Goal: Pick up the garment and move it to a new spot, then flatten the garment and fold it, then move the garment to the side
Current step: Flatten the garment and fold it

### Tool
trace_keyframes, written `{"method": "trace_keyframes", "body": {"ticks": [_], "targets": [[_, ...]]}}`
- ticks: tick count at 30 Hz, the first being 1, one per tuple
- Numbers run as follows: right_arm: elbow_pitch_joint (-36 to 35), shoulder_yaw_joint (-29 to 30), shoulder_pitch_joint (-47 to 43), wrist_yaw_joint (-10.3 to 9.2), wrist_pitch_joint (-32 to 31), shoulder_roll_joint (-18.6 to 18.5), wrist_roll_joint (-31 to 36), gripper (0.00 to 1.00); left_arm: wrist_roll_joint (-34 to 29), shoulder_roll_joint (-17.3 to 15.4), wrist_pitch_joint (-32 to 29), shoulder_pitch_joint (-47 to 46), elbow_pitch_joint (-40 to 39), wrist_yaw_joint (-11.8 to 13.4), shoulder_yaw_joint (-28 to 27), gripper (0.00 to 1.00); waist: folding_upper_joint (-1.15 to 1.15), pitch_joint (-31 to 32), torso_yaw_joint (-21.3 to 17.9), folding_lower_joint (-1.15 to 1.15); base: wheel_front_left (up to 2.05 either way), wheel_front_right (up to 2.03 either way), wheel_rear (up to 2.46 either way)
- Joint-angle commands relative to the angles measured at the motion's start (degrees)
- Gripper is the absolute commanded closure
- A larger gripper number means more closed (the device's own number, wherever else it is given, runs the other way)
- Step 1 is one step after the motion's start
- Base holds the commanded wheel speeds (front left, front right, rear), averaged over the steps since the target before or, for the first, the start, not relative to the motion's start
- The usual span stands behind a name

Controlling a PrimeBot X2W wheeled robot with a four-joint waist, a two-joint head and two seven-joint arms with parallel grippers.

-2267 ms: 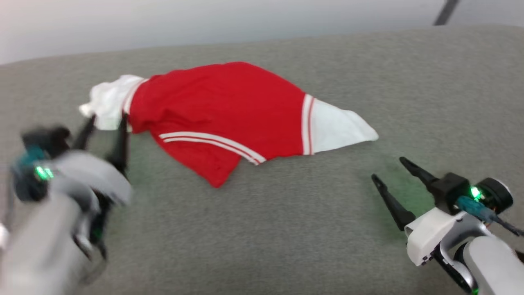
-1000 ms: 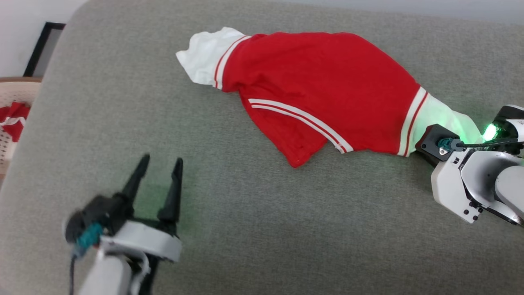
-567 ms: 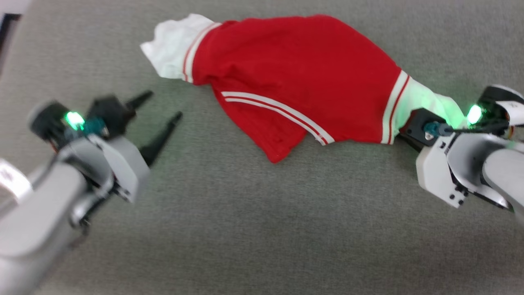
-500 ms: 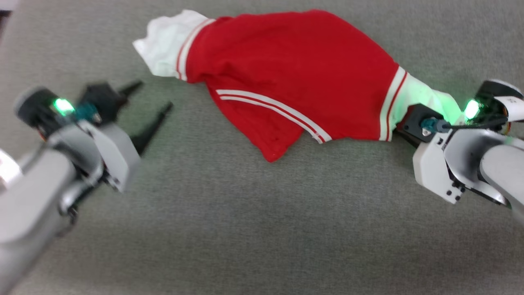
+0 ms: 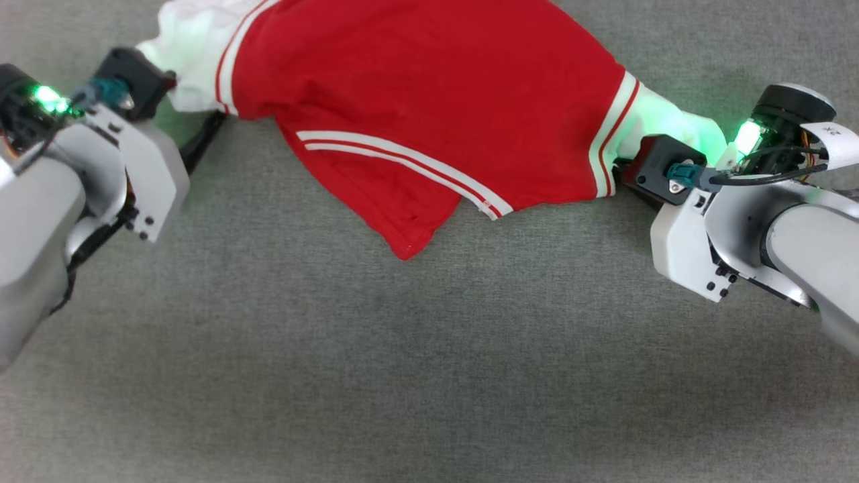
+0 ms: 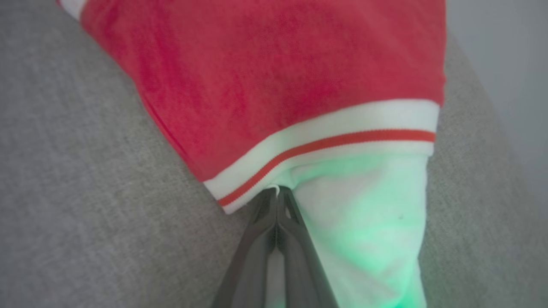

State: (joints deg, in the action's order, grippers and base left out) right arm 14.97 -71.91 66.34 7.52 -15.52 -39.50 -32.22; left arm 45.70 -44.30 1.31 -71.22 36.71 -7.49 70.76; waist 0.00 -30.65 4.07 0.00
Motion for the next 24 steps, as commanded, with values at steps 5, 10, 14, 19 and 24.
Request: {"method": "trace_keyframes", "body": {"ticks": [5,10,14,19,24], "targets": [[2.75,-2.92,-3.92,-0.04,-2.06,0.80,0.73,1.00,2.78,1.54,1.29,-1.79,2.45,0.04,2.21,0.98,0.00,-0.35,-0.70,0.00,0.00,0.00,0.00],[3.25,-2.42,-2.65,-0.02,1.88,0.66,-1.47,1.00,2.56,1.14,2.33,-1.58,3.17,0.04,2.59,1.00,0.00,1.77,-0.86,0.00,0.00,0.00,0.00],[4.05,0.43,-2.26,-0.07,6.84,-0.33,-3.71,1.00,3.61,0.75,3.82,-1.24,2.51,0.05,2.62,1.00,0.00,4.24,-0.93,0.00,0.00,0.00,0.00],[1.76,6.67,-3.44,-0.06,10.70,-2.03,-6.77,1.00,7.45,0.16,5.99,-2.81,-0.34,0.05,2.62,1.00,0.00,6.21,-1.28,0.00,0.00,0.00,0.00],[-0.65,14.95,-5.09,-0.06,11.43,-4.10,-9.00,1.00,11.04,0.98,6.74,-4.83,-2.28,0.04,2.65,1.00,0.00,6.82,-2.16,0.00,0.00,0.00,0.00]]}}
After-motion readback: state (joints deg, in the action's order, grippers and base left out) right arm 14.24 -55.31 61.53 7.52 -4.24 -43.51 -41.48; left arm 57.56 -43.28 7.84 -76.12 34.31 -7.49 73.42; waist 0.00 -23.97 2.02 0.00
